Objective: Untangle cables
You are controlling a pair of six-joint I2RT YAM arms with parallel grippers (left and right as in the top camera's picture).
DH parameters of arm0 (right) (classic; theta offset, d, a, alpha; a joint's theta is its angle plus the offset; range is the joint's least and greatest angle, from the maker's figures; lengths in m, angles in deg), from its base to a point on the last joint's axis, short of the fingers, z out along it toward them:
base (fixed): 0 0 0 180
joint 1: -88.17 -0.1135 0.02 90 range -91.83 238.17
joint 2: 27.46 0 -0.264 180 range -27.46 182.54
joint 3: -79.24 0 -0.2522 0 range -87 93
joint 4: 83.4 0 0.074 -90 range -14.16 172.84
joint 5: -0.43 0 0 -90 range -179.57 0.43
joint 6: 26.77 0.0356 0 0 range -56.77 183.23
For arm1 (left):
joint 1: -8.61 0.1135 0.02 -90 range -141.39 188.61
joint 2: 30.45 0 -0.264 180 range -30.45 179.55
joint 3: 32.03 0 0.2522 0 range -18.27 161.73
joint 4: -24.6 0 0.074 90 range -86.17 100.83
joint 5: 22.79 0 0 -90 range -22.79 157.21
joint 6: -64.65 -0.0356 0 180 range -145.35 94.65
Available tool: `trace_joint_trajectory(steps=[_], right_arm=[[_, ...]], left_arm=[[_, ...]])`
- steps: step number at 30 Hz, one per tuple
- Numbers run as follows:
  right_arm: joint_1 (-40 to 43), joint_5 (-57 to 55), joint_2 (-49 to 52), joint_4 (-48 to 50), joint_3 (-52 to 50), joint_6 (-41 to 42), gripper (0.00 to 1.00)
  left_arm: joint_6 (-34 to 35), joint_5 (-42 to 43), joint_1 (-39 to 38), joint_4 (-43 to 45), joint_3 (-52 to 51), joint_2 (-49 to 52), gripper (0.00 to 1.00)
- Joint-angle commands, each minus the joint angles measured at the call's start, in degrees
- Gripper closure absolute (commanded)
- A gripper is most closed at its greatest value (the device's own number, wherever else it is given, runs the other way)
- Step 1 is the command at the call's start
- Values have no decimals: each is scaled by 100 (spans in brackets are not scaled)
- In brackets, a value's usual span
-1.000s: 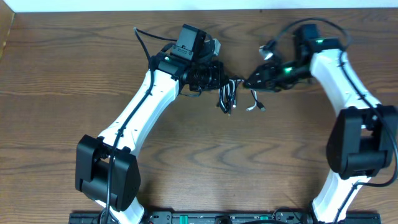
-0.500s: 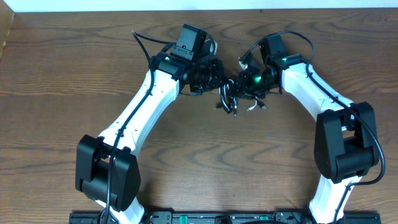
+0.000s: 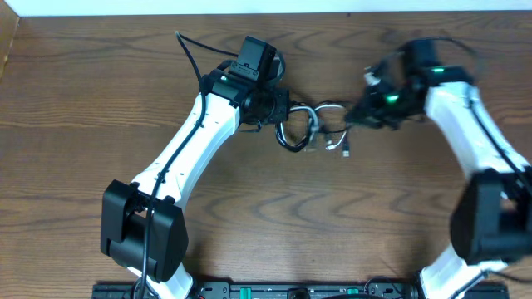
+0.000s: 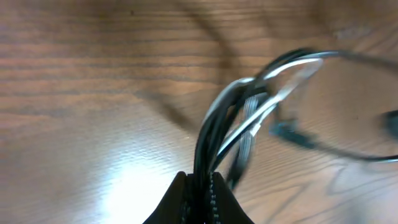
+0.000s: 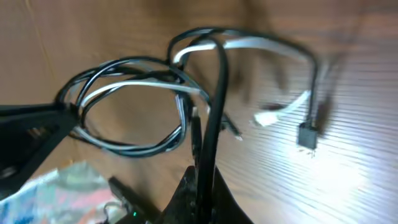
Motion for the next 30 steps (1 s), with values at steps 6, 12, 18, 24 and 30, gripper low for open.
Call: trace_joint_trajectory(steps=[6,12,18,24,30], right_arm=[[136,-1823,-20,90,-166,-286,99],[15,-2767,142,501,-317,-428,99],[15,-2983,216,748,-341,-815,96],[48,-2887,216,732,-341,-881,74],[125,-1550,35,175,131,-1506,57]], left_arm=[[-1532,42,35,-13,52,-160,93],[-2555,1690,35,7,52,-284,92],[-3213,2951,35,4,52,-656,92],[-3453,3554,35,138,52,-1215,93],[-3150,3633,35,238,52,-1558,93]])
